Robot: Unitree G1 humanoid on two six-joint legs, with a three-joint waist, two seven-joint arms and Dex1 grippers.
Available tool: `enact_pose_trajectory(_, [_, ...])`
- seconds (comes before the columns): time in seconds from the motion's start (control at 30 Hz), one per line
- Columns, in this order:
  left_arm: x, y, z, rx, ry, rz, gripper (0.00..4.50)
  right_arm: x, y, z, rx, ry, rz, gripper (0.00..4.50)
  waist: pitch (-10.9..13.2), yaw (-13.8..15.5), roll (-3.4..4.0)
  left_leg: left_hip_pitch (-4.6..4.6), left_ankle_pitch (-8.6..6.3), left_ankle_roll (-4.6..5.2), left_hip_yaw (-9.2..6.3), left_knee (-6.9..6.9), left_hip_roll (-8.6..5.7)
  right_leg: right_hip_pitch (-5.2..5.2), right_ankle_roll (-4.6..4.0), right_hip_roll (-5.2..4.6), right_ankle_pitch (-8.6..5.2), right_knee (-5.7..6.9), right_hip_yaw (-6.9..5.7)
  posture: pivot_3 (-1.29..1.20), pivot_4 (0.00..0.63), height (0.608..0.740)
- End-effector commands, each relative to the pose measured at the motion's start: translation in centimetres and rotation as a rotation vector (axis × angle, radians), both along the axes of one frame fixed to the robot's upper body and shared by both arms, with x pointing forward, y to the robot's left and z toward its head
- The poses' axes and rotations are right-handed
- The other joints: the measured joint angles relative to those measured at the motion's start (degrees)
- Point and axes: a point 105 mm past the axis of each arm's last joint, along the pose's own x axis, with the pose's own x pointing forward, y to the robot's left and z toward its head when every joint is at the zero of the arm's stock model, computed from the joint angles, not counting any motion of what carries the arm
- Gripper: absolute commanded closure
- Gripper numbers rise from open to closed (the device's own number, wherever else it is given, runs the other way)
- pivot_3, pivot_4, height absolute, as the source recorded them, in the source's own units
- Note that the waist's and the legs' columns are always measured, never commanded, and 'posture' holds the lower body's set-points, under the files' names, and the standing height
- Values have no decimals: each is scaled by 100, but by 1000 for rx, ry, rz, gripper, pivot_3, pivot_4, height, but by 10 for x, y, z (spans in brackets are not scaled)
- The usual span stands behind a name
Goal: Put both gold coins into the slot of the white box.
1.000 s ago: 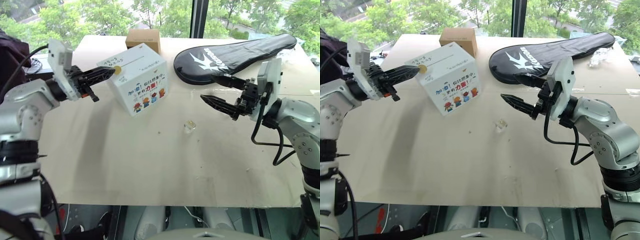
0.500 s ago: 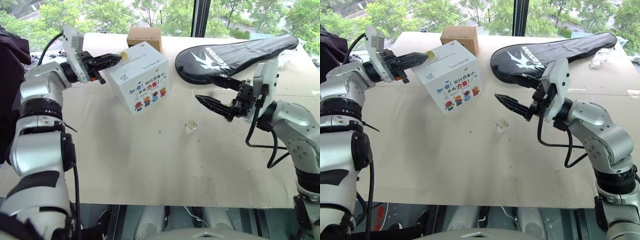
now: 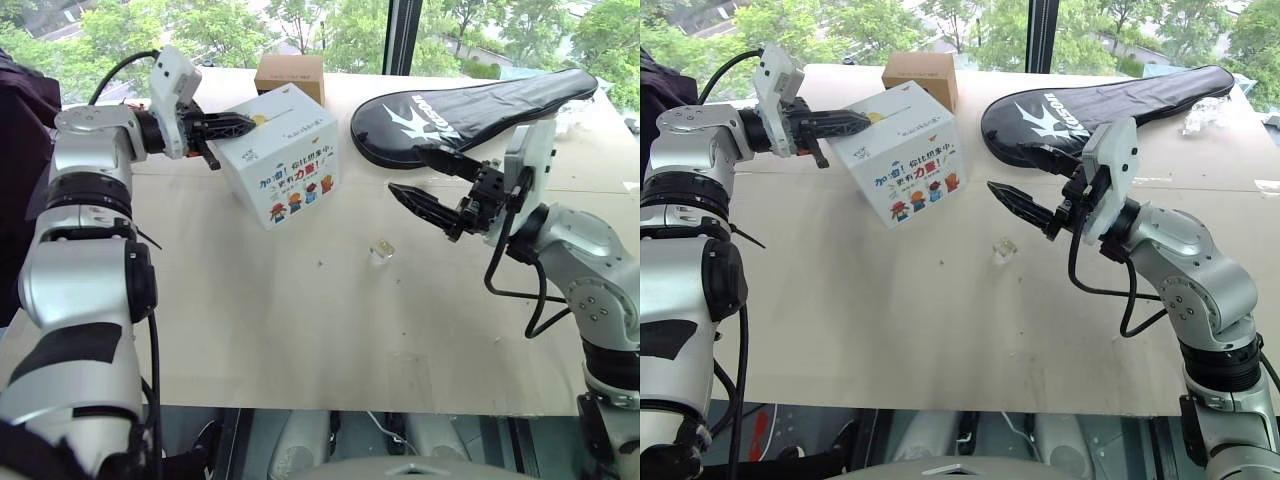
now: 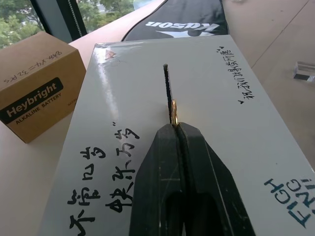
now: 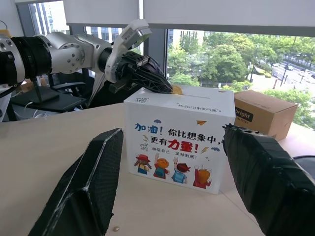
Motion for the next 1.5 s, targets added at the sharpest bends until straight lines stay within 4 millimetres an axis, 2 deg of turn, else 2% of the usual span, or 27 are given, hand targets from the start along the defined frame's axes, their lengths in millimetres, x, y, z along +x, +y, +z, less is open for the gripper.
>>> enact_pose_trajectory(0.03, [0,2,3,4,7,16,3646,-7,0,15,23,-72,-1,995,0,-11,0,0,0,0,0,1,0,0,0,0,0,1,0,0,150,740])
enact_pose_trajectory(0.23, [0,4,5,11,-19,20,807,-8,-1,13,15,-60,4,995,0,-50,0,0,0,-1,0,2,0,0,0,0,0,3,-1,0,150,740])
enact_pose_trajectory(0.27, [-1,4,10,-13,-36,13,609,-7,-2,12,9,-55,1,995,0,-54,0,0,0,-1,0,3,0,0,0,0,0,3,-1,0,150,740])
enact_pose_trajectory(0.37, [-9,0,35,-146,-103,-64,609,-3,-4,0,-44,-22,-31,995,0,-59,0,1,2,-3,0,3,0,0,0,0,0,5,-2,0,150,740])
enact_pose_trajectory(0.43, [-22,-5,52,-235,-124,-167,609,3,-4,-17,-95,30,-76,995,0,-62,-1,-1,6,-10,0,4,0,-1,0,0,0,3,-6,0,150,740])
enact_pose_trajectory(0.5, [-37,-7,57,-263,-119,-271,609,7,-2,-35,-153,65,-102,995,0,-72,-1,-2,10,-18,0,4,0,-1,0,0,0,2,-7,0,150,740])
enact_pose_trajectory(0.57, [-62,-10,41,-189,-89,-372,609,18,0,-65,-212,134,-171,995,-1,-107,1,-3,11,-20,0,4,0,-1,0,0,0,2,-3,0,150,740])
enact_pose_trajectory(0.67, [-94,-22,11,-121,-31,-411,609,23,8,-90,-221,172,-195,995,-7,-215,7,19,13,-22,11,-7,2,-1,1,1,0,11,39,0,150,740])
enact_pose_trajectory(0.83, [-126,-39,-33,-74,18,-270,609,31,18,-112,-214,211,-237,995,-5,-201,-9,1,15,-26,6,2,5,-35,0,1,0,45,50,0,150,740])
enact_pose_trajectory(0.93, [-144,-51,-52,-82,44,-212,609,35,22,-120,-214,223,-262,995,-7,-170,-8,6,12,-23,13,12,0,-40,-1,-7,1,75,61,0,150,740])
enact_pose_trajectory(1.0, [-150,-56,-63,-141,45,-138,430,40,25,-124,-201,228,-285,1537,-8,-106,-8,17,8,-16,10,15,-4,-33,-3,-10,2,86,59,0,150,740])
enact_pose_trajectory(1.07, [-155,-58,-71,-162,52,-101,430,43,26,-125,-190,234,-298,2299,-8,-77,-8,28,12,-21,5,18,-4,-25,-12,-9,9,91,53,0,150,740])
enact_pose_trajectory(1.17, [-162,-62,-84,-149,68,-85,430,45,29,-131,-195,257,-306,3735,-10,-60,-9,29,18,-30,0,18,-4,-25,-20,-7,14,95,48,0,150,740])
enact_pose_trajectory(1.2, [-162,-62,-85,-160,66,-82,430,46,30,-132,-195,262,-307,4348,-10,-56,-9,31,20,-33,-2,18,-4,-23,-21,-6,14,95,46,0,150,740])
enact_pose_trajectory(1.5, [-157,-66,-88,-165,74,-77,430,49,32,-141,-223,272,-308,4433,-11,-76,-9,33,34,-57,-2,18,-6,-18,-21,-4,14,89,45,0,150,740])
